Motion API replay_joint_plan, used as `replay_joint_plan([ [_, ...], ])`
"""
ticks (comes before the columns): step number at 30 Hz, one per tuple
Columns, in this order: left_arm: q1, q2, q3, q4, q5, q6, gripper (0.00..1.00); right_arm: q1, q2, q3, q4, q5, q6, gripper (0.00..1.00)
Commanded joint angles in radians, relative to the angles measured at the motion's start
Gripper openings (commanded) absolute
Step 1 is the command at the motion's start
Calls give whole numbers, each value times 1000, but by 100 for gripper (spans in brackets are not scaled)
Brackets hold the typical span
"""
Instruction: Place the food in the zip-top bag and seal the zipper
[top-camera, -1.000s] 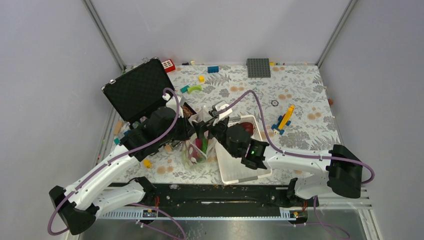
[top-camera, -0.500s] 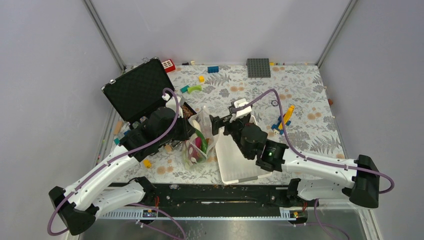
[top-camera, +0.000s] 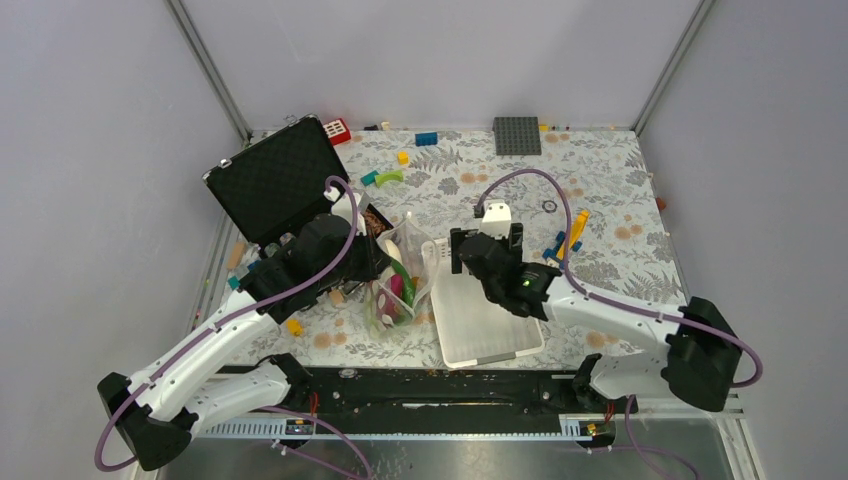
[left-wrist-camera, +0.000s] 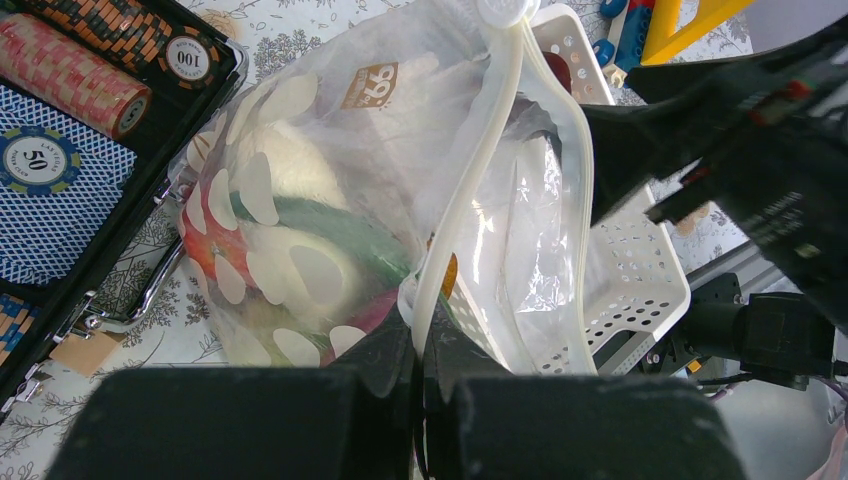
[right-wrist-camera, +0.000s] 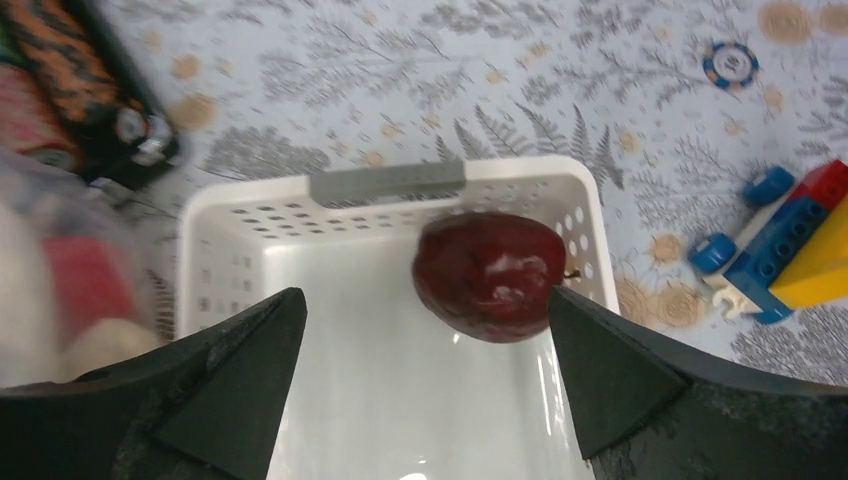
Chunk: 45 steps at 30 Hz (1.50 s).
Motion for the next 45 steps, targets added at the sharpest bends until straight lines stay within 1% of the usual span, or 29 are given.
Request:
replay_joint_plan([
  [1, 4, -1, 16, 40, -9, -7, 0, -41, 74, 47, -104, 34, 85, 99],
  [4, 4, -3, 16, 37, -12, -7, 0, -65, 127, 72, -138, 32, 92, 100],
  [9, 3, 5, 19, 36, -13, -5, 0, -79, 188, 99, -138, 6, 81, 99],
  [28, 3, 0, 22, 29, -26, -2, 0, -120, 352, 153, -157, -4, 78, 100],
  [41, 5, 0, 22, 28, -24, -4, 0, -127, 422, 184, -158, 13, 82, 98],
  [45, 4, -2, 21, 28, -26, -6, 0, -129, 429, 187, -158, 14, 88, 95],
])
